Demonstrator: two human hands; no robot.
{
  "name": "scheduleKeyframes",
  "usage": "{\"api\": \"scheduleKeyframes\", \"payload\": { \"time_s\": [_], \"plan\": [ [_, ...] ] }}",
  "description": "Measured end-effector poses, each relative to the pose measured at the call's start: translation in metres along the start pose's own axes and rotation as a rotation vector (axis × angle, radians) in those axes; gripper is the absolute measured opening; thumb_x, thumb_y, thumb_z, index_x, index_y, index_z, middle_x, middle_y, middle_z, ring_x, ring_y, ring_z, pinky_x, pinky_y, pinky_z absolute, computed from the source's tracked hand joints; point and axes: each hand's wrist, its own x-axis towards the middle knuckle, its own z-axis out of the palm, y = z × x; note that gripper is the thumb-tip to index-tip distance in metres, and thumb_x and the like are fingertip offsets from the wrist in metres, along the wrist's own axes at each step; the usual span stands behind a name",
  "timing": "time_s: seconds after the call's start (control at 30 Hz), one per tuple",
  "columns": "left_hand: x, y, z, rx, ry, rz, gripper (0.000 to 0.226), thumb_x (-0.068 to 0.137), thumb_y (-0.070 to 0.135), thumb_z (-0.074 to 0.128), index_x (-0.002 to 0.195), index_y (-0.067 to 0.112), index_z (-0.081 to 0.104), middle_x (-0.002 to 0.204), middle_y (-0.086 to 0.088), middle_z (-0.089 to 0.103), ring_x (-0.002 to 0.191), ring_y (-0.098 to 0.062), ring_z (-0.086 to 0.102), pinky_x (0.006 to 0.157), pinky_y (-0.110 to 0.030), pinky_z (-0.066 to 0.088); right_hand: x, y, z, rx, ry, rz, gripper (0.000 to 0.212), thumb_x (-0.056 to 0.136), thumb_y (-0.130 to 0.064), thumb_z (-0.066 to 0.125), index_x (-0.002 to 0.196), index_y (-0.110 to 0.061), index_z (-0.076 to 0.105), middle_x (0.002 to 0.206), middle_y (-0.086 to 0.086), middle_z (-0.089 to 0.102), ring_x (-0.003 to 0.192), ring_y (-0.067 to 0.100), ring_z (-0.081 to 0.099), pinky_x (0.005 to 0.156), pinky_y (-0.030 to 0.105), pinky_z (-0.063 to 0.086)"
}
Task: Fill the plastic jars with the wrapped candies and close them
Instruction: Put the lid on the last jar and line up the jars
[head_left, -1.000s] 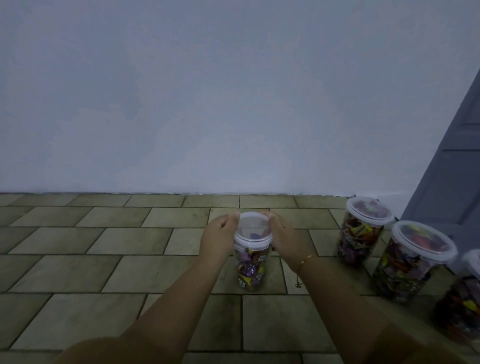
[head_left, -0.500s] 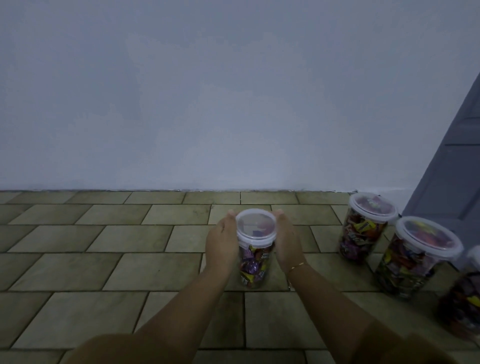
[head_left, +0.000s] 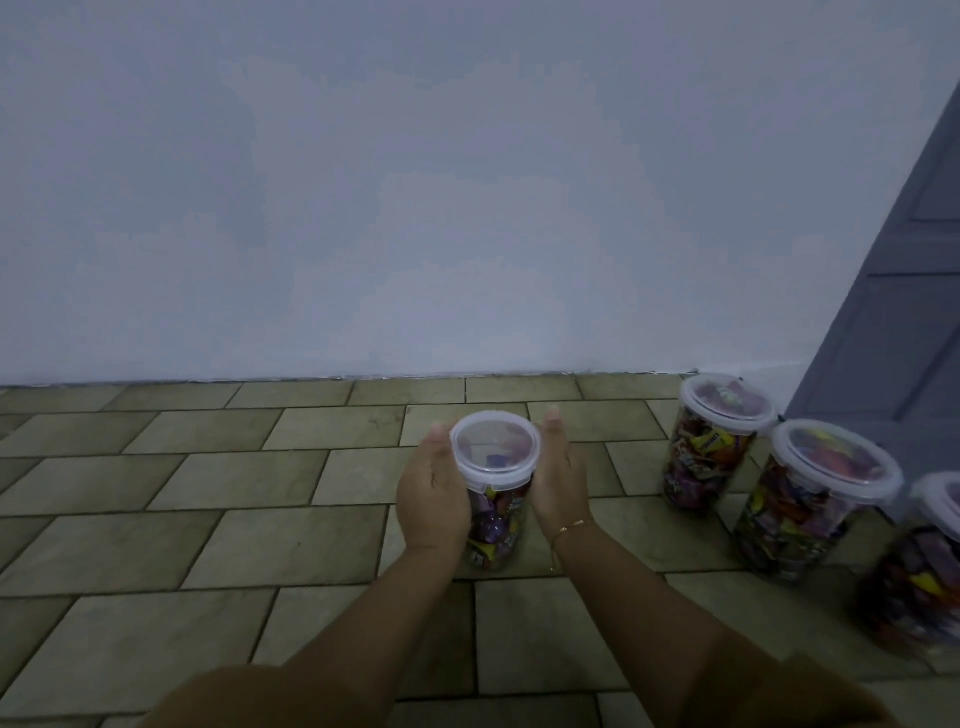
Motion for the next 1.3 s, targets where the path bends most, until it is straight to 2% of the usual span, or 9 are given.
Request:
{"api": "scheduleKeyframes", "payload": {
  "time_s": [0.13, 0.33, 0.47, 0.6, 0.73, 0.8, 0.9, 1.0, 1.3],
  "plan": [
    [0.001, -0.004, -0.015, 0.14, -0.274, 0.173, 0.089, 0.06, 0.089, 0.047, 0.124, 0.028, 0.054, 0.114, 0.012, 0.063, 0.102, -0.003, 0.06, 0.08, -0.028, 0.052, 0.005, -0.011, -0.012, -0.255, -0.146, -0.092, 0.061, 0.097, -0.053, 0.023, 0.068, -0.019, 0.065, 0.072, -0.001, 0.067, 0.07, 0.011, 0.061, 0.065, 0.027, 0.046],
    [0.005, 0.014, 0.004, 0.101, -0.309, 0.092, 0.086, 0.044, 0.067, 0.065, 0.117, 0.023, 0.055, 0.102, 0.021, 0.059, 0.09, 0.008, 0.057, 0.065, -0.007, 0.046, 0.027, -0.024, -0.039, -0.549, -0.203, -0.101, 0.069, 0.096, -0.056, 0.023, 0.075, -0.005, 0.065, 0.078, 0.009, 0.067, 0.076, 0.025, 0.06, 0.063, 0.027, 0.04],
    [0.019, 0.018, 0.018, 0.152, -0.39, 0.051, 0.088, 0.046, 0.052, 0.083, 0.12, 0.016, 0.052, 0.101, 0.022, 0.056, 0.086, 0.009, 0.054, 0.062, -0.011, 0.044, 0.049, -0.036, -0.053, -0.915, -0.275, -0.178, 0.054, 0.097, -0.053, 0.028, 0.091, -0.014, 0.065, 0.088, 0.004, 0.064, 0.084, 0.023, 0.057, 0.068, 0.029, 0.039],
    [0.034, 0.018, 0.032, 0.196, -0.476, -0.003, 0.098, 0.044, 0.044, 0.089, 0.126, 0.018, 0.042, 0.124, 0.003, 0.055, 0.101, -0.007, 0.057, 0.079, -0.026, 0.05, 0.073, -0.059, -0.079, -1.351, -0.059, -0.247, 0.058, 0.088, -0.057, 0.044, 0.131, -0.019, 0.047, 0.135, 0.009, 0.047, 0.125, 0.03, 0.04, 0.098, 0.042, 0.034],
    [0.044, 0.021, 0.044, 0.378, -0.596, 0.117, 0.135, 0.039, 0.061, 0.085, 0.148, 0.028, 0.014, 0.135, 0.014, 0.038, 0.122, -0.006, 0.042, 0.1, -0.03, 0.039, 0.094, -0.082, -0.116, -1.603, -0.105, 0.047, 0.094, 0.07, -0.059, 0.067, 0.144, -0.025, 0.02, 0.152, 0.015, 0.015, 0.139, 0.041, 0.011, 0.108, 0.057, 0.017],
    [0.049, 0.02, 0.052, 0.444, -0.625, 0.185, 0.123, 0.046, 0.057, 0.087, 0.147, 0.032, 0.021, 0.139, 0.011, 0.04, 0.125, -0.009, 0.042, 0.102, -0.033, 0.04, 0.105, -0.082, -0.127, -1.6, -0.131, 0.263, 0.1, 0.066, -0.051, 0.074, 0.145, -0.024, 0.018, 0.153, 0.02, 0.01, 0.138, 0.046, 0.012, 0.107, 0.063, 0.017],
    [0.06, 0.015, 0.061, 0.443, -0.584, 0.195, 0.109, 0.056, 0.046, 0.087, 0.146, 0.032, 0.027, 0.142, 0.005, 0.04, 0.124, -0.011, 0.044, 0.1, -0.029, 0.039, 0.108, -0.072, -0.127, -1.608, -0.056, 0.324, 0.068, 0.078, -0.028, 0.061, 0.138, -0.018, 0.03, 0.143, 0.021, 0.029, 0.132, 0.043, 0.026, 0.102, 0.061, 0.029],
    [0.074, 0.009, 0.066, 0.462, -0.5, 0.176, 0.109, 0.062, 0.045, 0.085, 0.148, 0.031, 0.021, 0.147, 0.004, 0.034, 0.128, -0.013, 0.041, 0.099, -0.029, 0.038, 0.116, -0.056, -0.117, -1.613, -0.005, 0.182, 0.054, 0.079, -0.019, 0.047, 0.132, -0.019, 0.035, 0.132, 0.015, 0.038, 0.124, 0.036, 0.032, 0.098, 0.056, 0.033],
    [0.148, -0.007, 0.062, 0.514, -0.289, 0.118, 0.103, 0.066, 0.033, 0.085, 0.148, 0.019, 0.024, 0.149, -0.005, 0.028, 0.128, -0.021, 0.041, 0.1, -0.035, 0.039, 0.16, -0.018, -0.026, -1.297, -0.034, -0.368, 0.07, 0.069, -0.047, 0.075, 0.126, -0.016, 0.049, 0.141, 0.008, 0.039, 0.133, 0.025, 0.033, 0.104, 0.043, 0.03]
  ]
}}
